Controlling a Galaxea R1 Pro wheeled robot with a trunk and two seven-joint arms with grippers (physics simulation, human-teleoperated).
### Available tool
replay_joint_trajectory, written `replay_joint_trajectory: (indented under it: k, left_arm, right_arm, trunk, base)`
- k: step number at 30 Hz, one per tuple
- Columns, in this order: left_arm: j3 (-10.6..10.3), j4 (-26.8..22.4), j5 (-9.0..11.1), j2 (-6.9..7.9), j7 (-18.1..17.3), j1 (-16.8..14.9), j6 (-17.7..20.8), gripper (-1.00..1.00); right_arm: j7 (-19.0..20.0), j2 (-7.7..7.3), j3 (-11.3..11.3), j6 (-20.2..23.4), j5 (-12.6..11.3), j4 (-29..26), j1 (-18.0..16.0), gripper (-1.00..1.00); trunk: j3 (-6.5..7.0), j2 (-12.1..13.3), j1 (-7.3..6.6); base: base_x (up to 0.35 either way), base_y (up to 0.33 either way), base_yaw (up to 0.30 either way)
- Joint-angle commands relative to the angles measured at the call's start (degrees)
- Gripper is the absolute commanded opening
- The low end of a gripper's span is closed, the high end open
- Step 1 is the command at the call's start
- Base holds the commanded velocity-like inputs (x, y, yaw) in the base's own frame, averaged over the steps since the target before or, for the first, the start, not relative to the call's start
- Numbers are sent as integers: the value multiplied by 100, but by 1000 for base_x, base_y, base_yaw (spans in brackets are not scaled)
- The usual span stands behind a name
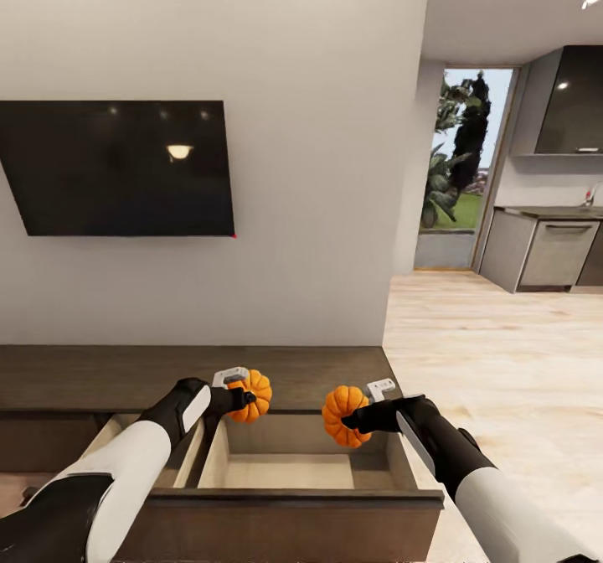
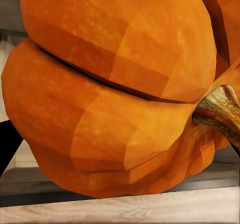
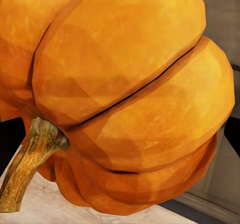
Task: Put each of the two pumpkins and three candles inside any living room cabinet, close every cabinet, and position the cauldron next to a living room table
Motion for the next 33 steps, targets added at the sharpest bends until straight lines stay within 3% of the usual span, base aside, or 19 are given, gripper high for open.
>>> replay_joint_trajectory:
  k: [1,20,33]
  left_arm:
    - [4,-28,1,-2,30,-1,56,-100]
    - [-5,-104,-5,-52,25,0,159,-100]
    - [-6,-130,-8,-52,30,0,444,-100]
  right_arm:
    - [-27,-8,22,30,-67,-9,-5,-100]
    - [-8,-8,1,18,-86,-17,-7,-100]
    - [-15,-8,8,22,-88,-26,-7,-100]
  trunk:
    - [-12,-3,-1]
    - [-24,-3,-1]
    - [-54,-3,-1]
  base:
    - [0,0,0]
    - [0,0,0]
    - [0,0,0]
